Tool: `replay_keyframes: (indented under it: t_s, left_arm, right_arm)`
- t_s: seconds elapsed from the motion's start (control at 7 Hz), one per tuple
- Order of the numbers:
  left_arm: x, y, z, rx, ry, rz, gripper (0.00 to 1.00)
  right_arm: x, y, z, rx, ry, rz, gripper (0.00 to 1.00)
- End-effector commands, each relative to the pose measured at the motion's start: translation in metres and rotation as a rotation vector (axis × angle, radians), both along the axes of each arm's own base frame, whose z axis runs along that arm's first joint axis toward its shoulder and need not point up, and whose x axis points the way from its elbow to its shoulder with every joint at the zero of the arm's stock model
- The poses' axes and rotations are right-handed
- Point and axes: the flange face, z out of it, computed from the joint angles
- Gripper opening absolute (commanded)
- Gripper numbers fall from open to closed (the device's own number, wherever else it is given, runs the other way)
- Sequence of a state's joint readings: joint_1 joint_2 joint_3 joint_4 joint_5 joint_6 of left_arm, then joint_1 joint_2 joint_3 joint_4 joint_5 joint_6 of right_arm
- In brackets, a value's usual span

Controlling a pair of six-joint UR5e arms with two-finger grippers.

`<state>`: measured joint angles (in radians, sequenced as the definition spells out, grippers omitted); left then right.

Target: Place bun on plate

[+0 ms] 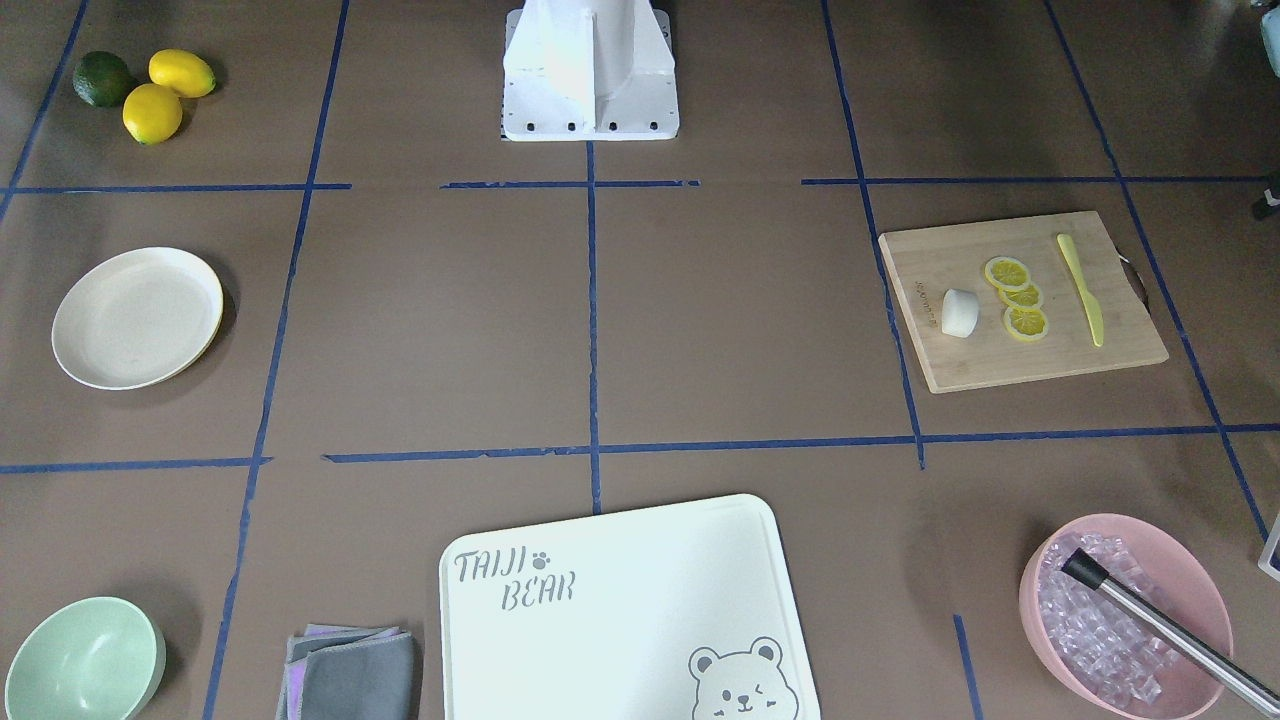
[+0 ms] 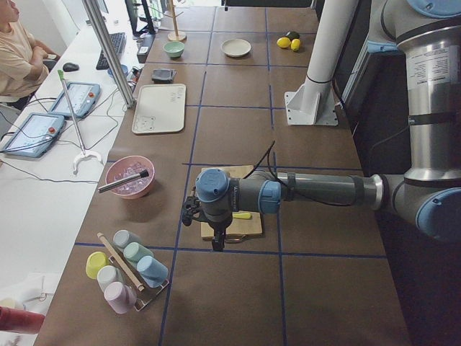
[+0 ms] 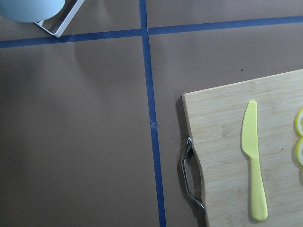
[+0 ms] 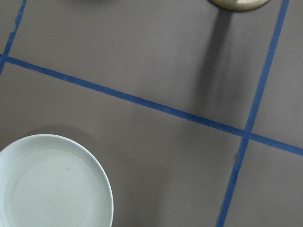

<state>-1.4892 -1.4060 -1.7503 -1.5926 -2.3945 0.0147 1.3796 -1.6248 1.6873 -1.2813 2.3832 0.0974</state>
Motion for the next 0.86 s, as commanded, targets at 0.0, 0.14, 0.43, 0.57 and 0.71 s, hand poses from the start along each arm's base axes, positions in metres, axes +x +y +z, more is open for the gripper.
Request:
replay_keyframes:
  t_s: [0.0, 0.14, 0.43, 0.57, 0.71]
  left_arm:
    - [0.001, -0.001, -0.003, 0.006, 0.000, 0.001, 1.00]
    - [0.001, -0.002, -0.003, 0.008, 0.001, 0.002, 1.00]
    - [0.001, -0.001, -0.003, 0.007, 0.001, 0.002, 1.00]
    - [0.000, -0.001, -0.003, 0.007, 0.002, 0.000, 1.00]
    - [0.000, -0.001, -0.003, 0.006, 0.002, -0.001, 1.00]
  right_arm:
    - [-0.080, 0.009, -0.012, -0.049, -0.030, 0.109, 1.00]
    - [-0.100, 0.029, -0.002, -0.078, -0.058, 0.121, 1.00]
    - [-0.110, 0.051, 0.055, -0.103, -0.051, 0.089, 0.98]
    - [-0.114, 0.057, 0.079, -0.105, -0.051, 0.074, 0.98]
    - [-0.116, 0.060, 0.081, -0.093, -0.065, 0.064, 0.96]
